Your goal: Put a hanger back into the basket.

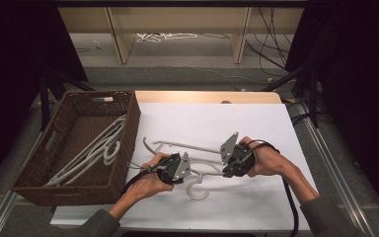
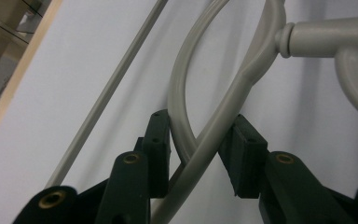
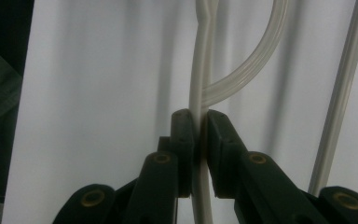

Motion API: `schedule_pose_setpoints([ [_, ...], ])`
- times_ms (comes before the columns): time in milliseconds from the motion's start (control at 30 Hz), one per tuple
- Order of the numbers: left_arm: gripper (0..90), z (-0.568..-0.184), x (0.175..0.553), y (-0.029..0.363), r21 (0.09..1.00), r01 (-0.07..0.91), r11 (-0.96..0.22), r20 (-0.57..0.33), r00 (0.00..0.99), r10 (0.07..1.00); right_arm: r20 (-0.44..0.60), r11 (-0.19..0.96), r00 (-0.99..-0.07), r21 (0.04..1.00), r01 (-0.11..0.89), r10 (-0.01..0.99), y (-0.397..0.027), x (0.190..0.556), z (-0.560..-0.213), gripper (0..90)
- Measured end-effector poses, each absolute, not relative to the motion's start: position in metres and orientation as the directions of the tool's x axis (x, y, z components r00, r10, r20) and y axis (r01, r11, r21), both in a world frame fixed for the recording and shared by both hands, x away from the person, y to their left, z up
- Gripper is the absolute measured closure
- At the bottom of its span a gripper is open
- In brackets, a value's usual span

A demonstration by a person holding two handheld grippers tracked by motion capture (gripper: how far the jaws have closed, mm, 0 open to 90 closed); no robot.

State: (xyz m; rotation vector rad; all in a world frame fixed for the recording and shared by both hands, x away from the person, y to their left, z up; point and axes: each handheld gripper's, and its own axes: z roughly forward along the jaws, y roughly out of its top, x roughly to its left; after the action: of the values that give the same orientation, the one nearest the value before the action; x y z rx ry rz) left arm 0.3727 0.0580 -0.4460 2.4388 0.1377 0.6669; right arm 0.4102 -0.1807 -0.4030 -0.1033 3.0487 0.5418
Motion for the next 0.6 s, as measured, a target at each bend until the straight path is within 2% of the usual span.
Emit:
schedule_pose_setpoints([
  [233,67.0,-0.435,0.370,0.058,0.543,-0.091,-0.835,0.462,0.863,0.206,-0.033,0.922,-0.998,0.381,-0.068,-0.060,-0.185,0.412,-0.397,81.9],
  [367,72.7,-0.432,0.368,0.058,0.558,-0.101,-0.824,0.431,0.883,0.184,-0.042,0.915,-0.998,0.399,-0.063,-0.050,-0.189,0.413,-0.395,81.2],
  [600,75.0,-0.424,0.364,0.057,0.576,-0.081,-0.813,0.399,0.896,0.193,-0.051,0.911,-0.998,0.409,-0.055,-0.037,-0.193,0.413,-0.392,79.1],
])
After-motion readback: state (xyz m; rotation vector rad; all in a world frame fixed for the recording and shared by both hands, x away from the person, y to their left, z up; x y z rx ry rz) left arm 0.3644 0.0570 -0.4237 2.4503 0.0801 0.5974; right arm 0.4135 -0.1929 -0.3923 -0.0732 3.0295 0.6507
